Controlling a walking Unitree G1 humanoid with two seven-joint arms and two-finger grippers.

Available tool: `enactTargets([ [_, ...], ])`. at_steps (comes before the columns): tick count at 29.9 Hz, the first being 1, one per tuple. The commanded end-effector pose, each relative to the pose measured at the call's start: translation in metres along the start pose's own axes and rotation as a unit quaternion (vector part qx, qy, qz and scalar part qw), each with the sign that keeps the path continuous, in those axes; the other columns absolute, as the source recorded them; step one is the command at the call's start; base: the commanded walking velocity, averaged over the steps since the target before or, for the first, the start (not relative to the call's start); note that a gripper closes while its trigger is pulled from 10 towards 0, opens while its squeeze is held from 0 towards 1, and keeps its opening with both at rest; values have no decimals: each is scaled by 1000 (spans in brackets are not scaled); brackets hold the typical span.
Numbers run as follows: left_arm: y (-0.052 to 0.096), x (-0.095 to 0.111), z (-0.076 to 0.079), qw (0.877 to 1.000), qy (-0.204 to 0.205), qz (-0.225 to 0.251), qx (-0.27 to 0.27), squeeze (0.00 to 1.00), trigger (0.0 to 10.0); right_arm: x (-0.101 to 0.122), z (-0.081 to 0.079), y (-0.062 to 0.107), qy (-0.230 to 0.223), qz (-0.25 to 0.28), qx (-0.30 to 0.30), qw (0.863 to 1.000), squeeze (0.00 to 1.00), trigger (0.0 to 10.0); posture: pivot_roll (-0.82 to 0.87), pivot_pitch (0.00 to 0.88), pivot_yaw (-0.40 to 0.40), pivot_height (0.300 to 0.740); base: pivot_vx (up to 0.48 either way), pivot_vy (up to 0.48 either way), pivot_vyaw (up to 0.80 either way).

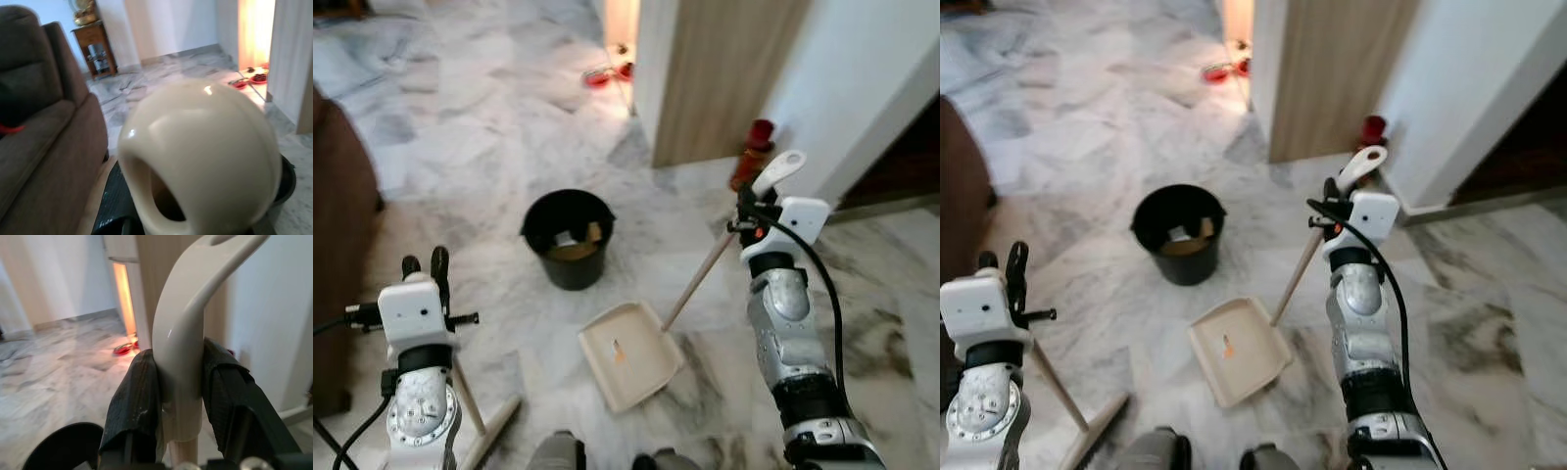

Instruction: Sweep floor

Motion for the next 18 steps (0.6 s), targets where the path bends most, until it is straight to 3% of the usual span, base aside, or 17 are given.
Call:
enactTargets([
  [1,-1,6,-1,1000,-8,15,-1,0,10000,5,5,-1,1,12,-9,1000,0,10000,86,207,-38,740,0,0,-800],
  [18,-7,9,0,1000,-8,22,-4,0,10000,6,6,-3,-2,12,-17,1000,0,10000,83,212,-39,740,0,0,-800],
])
Point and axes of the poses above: a point about 5 cm out from each wrist's last joint towards the gripper, its own y axis pointing back from the gripper into the wrist, its own x axis along the axis of the wrist's last joint, z = x × y, the point moved 3 cm from there along -y, pointing out of the wrist towards the gripper, and after that the axes turned 2 degrees about y, right-handed, at the moved point
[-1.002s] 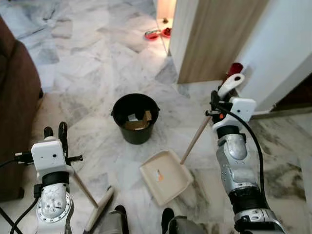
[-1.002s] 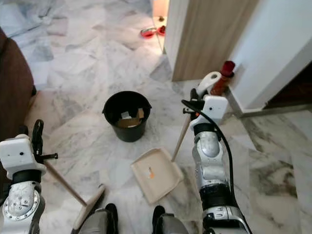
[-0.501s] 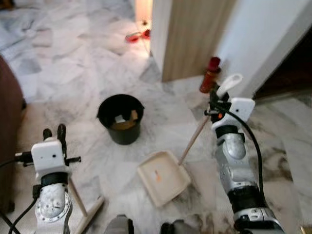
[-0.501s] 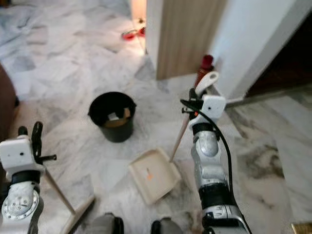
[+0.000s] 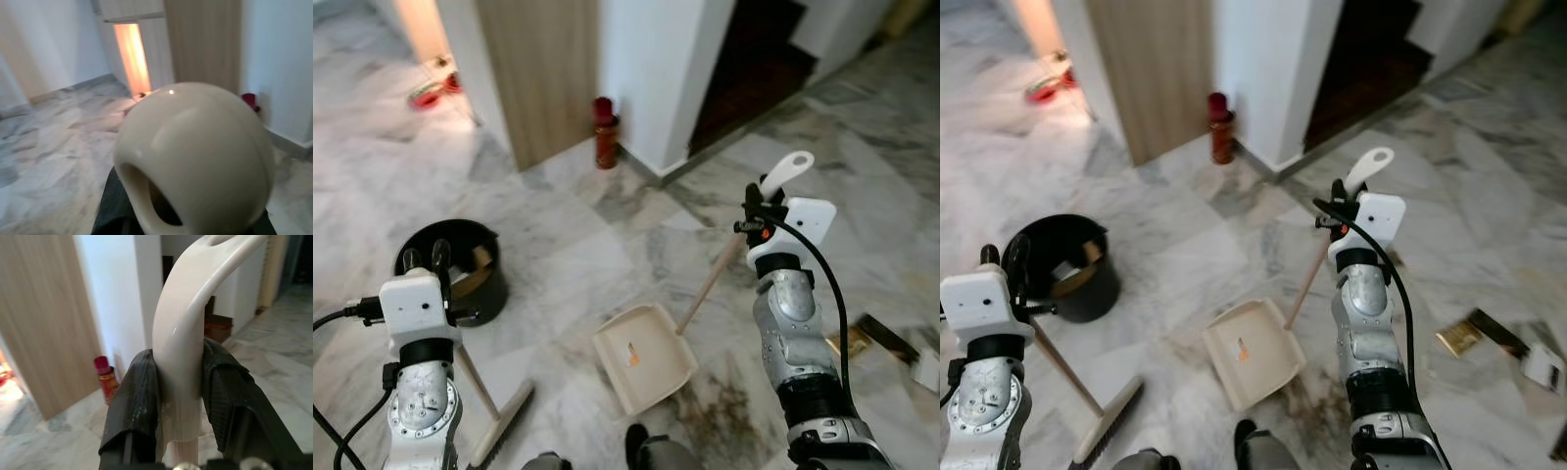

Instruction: Sweep floor

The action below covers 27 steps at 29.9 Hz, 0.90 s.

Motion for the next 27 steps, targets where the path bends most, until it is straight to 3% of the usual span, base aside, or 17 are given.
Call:
enactTargets([
  [1,-1,2,-5,1000,-14,6,1,0,10000,8,-4,-3,-5,18,2,1000,0,10000,83,211,-39,740,0,0,-800],
  [27,-6,1,0,1000,-10,7,-11,0,10000,10,-3,-4,-5,19,-9,1000,0,10000,63,225,-41,740,0,0,-800],
])
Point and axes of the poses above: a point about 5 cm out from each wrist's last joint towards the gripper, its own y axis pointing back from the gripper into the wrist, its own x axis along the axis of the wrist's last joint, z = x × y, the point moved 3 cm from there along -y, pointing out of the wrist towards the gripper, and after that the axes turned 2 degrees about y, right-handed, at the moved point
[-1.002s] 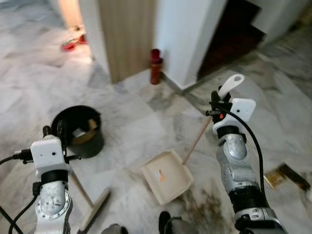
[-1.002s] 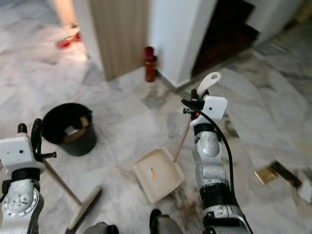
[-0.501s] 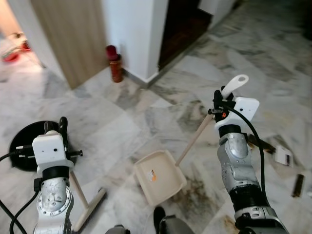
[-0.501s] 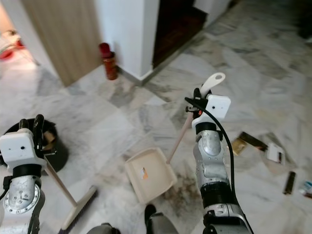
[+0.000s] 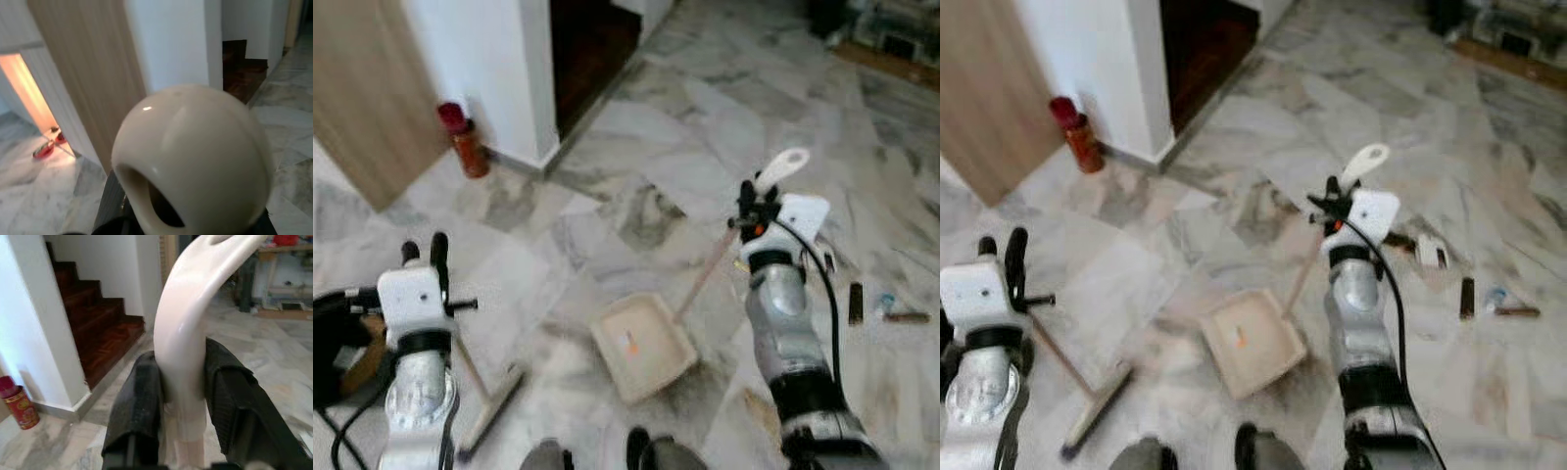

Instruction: Sweep floor

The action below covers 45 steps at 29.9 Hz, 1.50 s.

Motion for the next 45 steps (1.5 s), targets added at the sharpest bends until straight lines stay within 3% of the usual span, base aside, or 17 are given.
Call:
enactTargets([
  [1,2,-2,3,1000,-1,-3,-9,0,10000,8,9,-2,-7,16,-14,1000,0,10000,57,226,-41,740,0,0,-800],
  [34,0,-3,5,1000,12,-4,-12,0,10000,9,9,-1,-7,19,-16,1000,0,10000,54,228,-42,740,0,0,-800],
  [45,-2,-3,8,1000,20,-5,-11,0,10000,12,4,0,-10,28,-8,1000,0,10000,52,196,-45,740,73,0,-97],
])
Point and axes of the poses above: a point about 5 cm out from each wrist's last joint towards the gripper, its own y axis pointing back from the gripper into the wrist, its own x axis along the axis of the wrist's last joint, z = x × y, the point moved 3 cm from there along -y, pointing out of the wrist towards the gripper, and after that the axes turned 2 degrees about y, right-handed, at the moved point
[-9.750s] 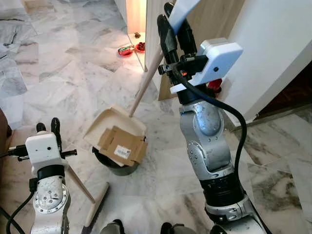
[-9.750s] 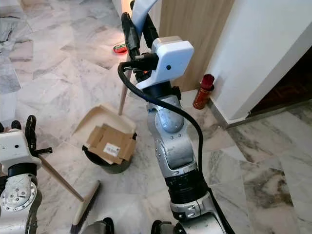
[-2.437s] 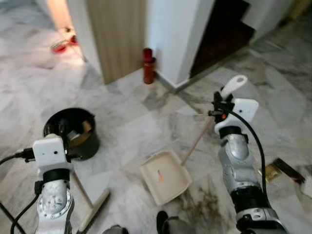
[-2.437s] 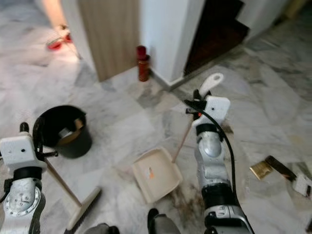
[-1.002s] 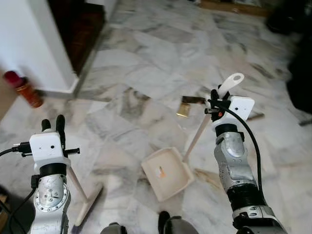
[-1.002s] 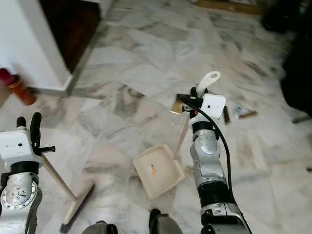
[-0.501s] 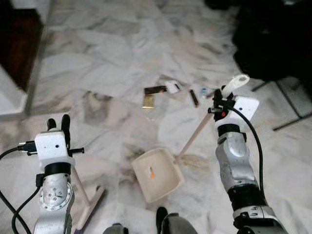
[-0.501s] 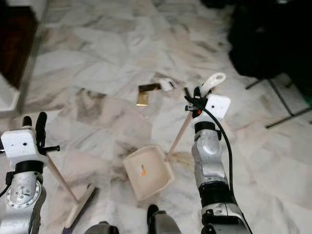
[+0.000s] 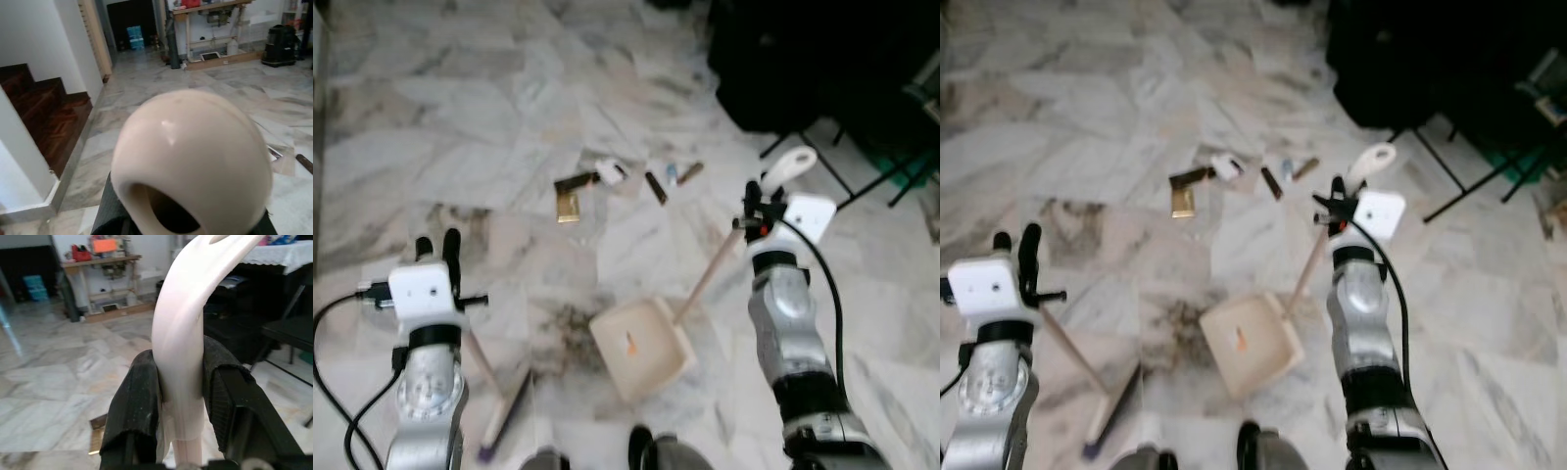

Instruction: Sweep floor

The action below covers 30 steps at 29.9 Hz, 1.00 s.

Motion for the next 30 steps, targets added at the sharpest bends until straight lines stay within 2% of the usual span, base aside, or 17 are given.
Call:
enactTargets([
  [1,2,-2,-2,1000,-5,-4,2,0,10000,12,1,-2,-8,28,-3,1000,0,10000,52,196,-45,740,277,0,0],
  [30,4,-3,-4,1000,-5,-5,3,0,10000,12,0,-3,-9,28,-5,1000,0,10000,58,192,-45,740,311,0,0],
])
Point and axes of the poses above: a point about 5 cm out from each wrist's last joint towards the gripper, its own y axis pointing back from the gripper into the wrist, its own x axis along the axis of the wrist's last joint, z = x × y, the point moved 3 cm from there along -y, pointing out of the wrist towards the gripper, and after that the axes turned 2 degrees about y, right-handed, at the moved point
